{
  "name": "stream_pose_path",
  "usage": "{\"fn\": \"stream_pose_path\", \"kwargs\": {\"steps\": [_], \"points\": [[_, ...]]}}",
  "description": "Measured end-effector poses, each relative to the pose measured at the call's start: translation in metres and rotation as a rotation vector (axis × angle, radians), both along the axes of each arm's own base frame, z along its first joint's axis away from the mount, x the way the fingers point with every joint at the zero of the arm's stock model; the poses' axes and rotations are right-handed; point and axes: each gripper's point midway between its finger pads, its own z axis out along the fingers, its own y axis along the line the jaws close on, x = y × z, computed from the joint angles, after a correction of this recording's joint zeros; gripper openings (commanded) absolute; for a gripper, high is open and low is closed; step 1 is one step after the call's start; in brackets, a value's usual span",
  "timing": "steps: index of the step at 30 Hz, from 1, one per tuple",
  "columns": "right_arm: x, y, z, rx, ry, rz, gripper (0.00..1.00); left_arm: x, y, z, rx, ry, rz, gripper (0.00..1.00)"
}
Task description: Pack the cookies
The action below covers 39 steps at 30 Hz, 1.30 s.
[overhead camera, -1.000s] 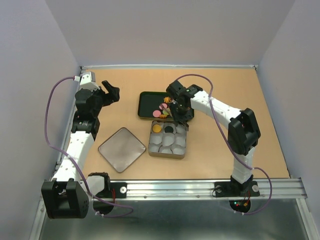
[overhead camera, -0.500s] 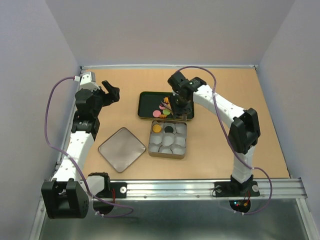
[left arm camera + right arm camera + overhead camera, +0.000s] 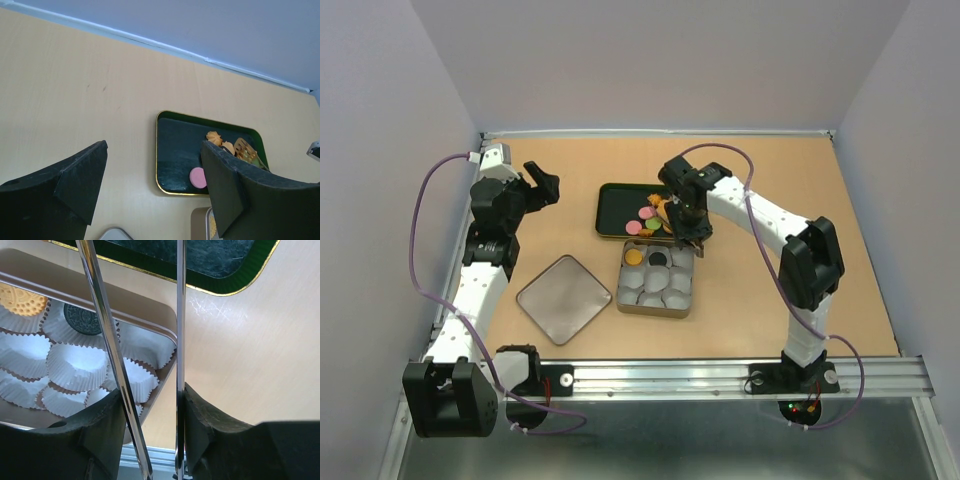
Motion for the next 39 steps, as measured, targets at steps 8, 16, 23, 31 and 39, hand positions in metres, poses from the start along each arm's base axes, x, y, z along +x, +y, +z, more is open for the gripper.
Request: {"fn": "stream_pose_path", "kwargs": {"steps": [8, 16, 23, 31, 39], "points": [[-0.003, 0.002, 0.022, 0.050, -0.034, -0.006, 0.47, 0.000, 0.000, 0.000, 0.000, 0.000, 0.000, 0.86], [-0.025, 0.000, 0.021, 0.095, 0.016, -0.008, 0.46, 0.000, 0.000, 0.000, 0.000, 0.000, 0.000, 0.86], [-0.029, -0.002, 0.015, 0.086, 0.035, -0.012, 0.46, 0.000, 0.000, 0.000, 0.000, 0.000, 0.000, 0.86], [-0.020, -0.002, 0.007, 0.053, 0.028, -0.019, 0.46, 0.000, 0.000, 0.000, 0.000, 0.000, 0.000, 0.86], [-0.007, 0.006, 0.003, 0.047, 0.019, -0.021, 0.44, 0.000, 0.000, 0.000, 0.000, 0.000, 0.000, 0.86]]}}
